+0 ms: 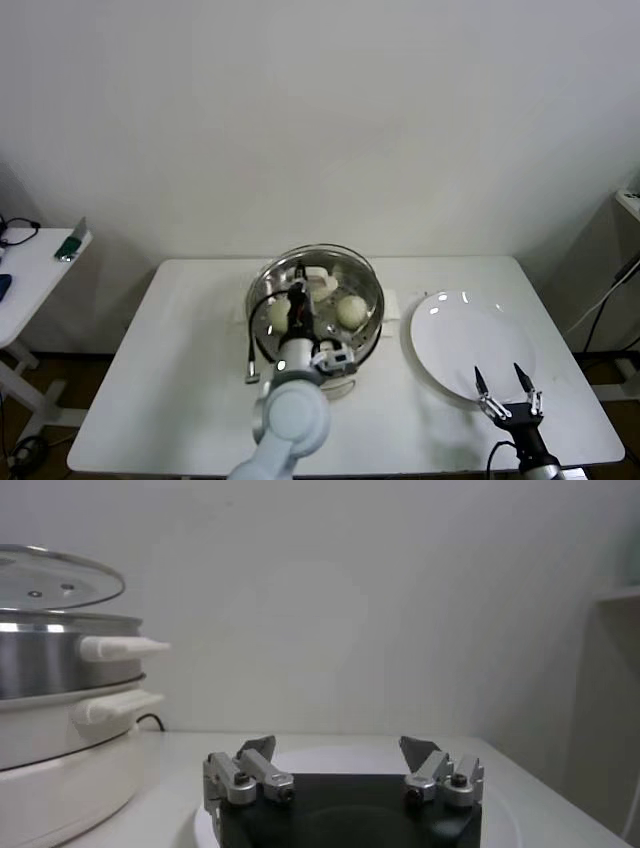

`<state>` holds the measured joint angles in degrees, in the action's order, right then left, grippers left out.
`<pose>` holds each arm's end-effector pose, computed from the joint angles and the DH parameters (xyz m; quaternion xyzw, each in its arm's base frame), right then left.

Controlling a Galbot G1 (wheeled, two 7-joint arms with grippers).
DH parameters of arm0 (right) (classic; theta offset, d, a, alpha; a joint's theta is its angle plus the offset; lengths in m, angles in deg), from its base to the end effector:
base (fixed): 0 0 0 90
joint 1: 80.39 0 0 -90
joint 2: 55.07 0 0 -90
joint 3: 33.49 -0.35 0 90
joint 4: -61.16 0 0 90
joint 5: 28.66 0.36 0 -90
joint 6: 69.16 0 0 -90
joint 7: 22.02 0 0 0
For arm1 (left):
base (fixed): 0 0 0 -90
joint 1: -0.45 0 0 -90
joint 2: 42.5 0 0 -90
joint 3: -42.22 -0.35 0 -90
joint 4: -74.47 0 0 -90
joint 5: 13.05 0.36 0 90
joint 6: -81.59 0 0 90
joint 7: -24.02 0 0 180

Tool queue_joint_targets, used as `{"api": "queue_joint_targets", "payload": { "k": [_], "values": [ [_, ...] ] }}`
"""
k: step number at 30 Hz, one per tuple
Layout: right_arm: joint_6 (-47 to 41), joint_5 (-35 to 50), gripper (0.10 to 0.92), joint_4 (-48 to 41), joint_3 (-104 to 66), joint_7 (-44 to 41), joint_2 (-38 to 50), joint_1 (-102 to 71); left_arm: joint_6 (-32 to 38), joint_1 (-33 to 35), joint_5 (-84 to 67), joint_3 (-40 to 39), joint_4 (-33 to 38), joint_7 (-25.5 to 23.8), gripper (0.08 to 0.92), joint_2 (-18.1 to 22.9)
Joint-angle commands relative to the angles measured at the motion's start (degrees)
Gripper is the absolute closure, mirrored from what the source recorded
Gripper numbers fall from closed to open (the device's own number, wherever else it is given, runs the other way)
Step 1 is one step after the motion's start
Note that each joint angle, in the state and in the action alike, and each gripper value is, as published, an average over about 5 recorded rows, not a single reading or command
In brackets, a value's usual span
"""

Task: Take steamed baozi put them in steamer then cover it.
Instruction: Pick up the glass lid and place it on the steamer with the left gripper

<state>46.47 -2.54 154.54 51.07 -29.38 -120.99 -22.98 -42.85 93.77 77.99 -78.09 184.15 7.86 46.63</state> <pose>0.1472 -0.1652 -0.4339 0.0296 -0.9995 -0.0004 0.0139 0.2787 -0.1676 -0.2479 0.0055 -0.7610 -0.6479 0.0329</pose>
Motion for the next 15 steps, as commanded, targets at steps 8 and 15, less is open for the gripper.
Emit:
{"api": "queue_joint_targets", "payload": {
  "k": [8,15],
  "values": [
    [0.6,0.3,0.203,0.1,-0.1,0.1,-0.1,0.0,1.6,1.0,7.4,-1.6,-4.2,1.4,0.856,5.1],
    [0.7,1.2,0.203,0.1,0.0,0.2,-0.2,-0.2,2.0,0.3,8.3,-1.0,-5.3,1.4,0.856,3.5]
  ]
}}
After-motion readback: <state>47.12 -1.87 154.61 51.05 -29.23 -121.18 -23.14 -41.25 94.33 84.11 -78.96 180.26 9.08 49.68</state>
